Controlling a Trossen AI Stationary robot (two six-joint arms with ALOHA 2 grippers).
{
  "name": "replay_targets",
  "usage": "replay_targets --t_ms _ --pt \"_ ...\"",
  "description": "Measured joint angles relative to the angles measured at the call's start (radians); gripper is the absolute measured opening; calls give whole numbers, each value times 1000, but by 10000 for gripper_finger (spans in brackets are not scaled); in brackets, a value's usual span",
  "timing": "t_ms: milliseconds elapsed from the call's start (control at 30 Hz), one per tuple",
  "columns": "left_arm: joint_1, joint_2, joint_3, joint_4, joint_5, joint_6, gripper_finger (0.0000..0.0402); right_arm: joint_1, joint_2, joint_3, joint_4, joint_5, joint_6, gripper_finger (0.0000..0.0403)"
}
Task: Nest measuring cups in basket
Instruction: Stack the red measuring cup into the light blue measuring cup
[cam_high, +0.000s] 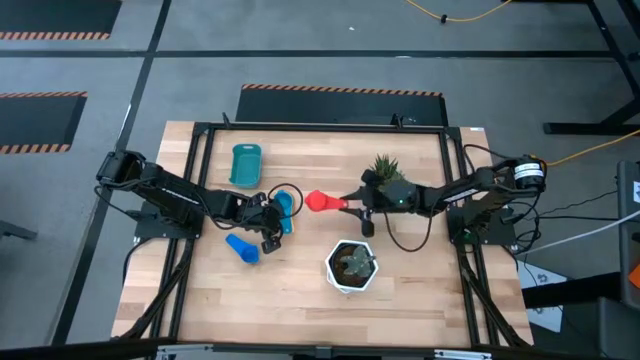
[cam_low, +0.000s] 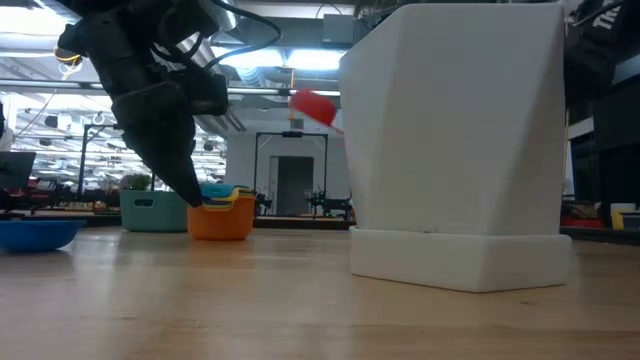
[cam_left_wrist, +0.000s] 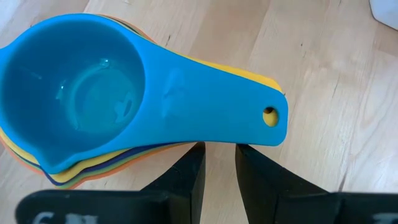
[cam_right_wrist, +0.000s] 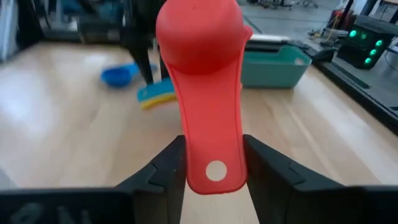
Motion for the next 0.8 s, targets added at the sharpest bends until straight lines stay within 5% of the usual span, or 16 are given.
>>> replay_targets --t_ms 467,800 --pt "0 0 0 -6 69 -1 81 -88 -45 89 -14 -81 143 142" --pt "-1 -21 14 -52 418 -112 81 -149 -45 162 -25 -291 221 142"
